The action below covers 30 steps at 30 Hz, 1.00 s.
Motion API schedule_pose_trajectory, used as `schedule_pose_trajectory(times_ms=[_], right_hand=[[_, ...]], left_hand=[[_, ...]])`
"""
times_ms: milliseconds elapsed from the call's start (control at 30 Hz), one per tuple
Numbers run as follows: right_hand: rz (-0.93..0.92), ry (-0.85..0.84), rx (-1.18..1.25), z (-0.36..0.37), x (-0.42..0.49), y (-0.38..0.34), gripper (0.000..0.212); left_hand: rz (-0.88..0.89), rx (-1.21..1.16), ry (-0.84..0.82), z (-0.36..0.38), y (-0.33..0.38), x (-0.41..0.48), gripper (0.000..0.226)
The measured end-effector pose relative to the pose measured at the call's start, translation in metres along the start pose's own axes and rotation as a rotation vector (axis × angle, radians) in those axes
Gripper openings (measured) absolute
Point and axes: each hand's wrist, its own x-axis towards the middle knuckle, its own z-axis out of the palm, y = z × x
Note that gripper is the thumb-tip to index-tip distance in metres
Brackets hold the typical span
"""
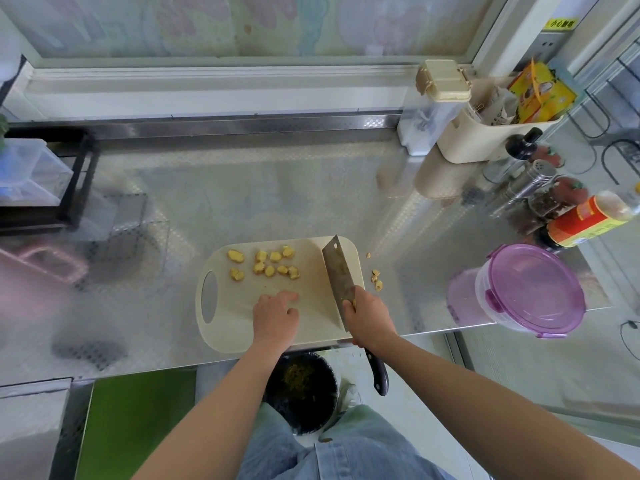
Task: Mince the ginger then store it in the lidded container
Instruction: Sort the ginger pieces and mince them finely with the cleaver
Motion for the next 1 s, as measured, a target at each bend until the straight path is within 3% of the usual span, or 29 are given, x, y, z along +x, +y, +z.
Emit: schedule_pose_trajectory(times_ms=[367, 567, 800, 1000], right_hand=[[-0.007, 0.007, 0.061, -0.003, 0.003, -0.015, 0.020], [-0.012, -0.006, 0.052, -0.006, 0.011, -0.026, 0.021], [-0.008, 0.000, 0.004, -0.009, 0.023, -0.031, 0.020], [-0.020, -0.034, -0.091, -0.010, 0.028, -0.032, 0.016]], left_hand=[[0.030, 0.015, 0.020, -0.005, -0.001, 0.003, 0.035], [0.075, 0.096, 0.247, -0.019, 0.006, 0.006, 0.029], [0.164, 0.310, 0.368, -0.032, 0.022, 0.028, 0.026], [0.229, 0.521, 0.325, -0.032, 0.029, 0.044, 0.024]])
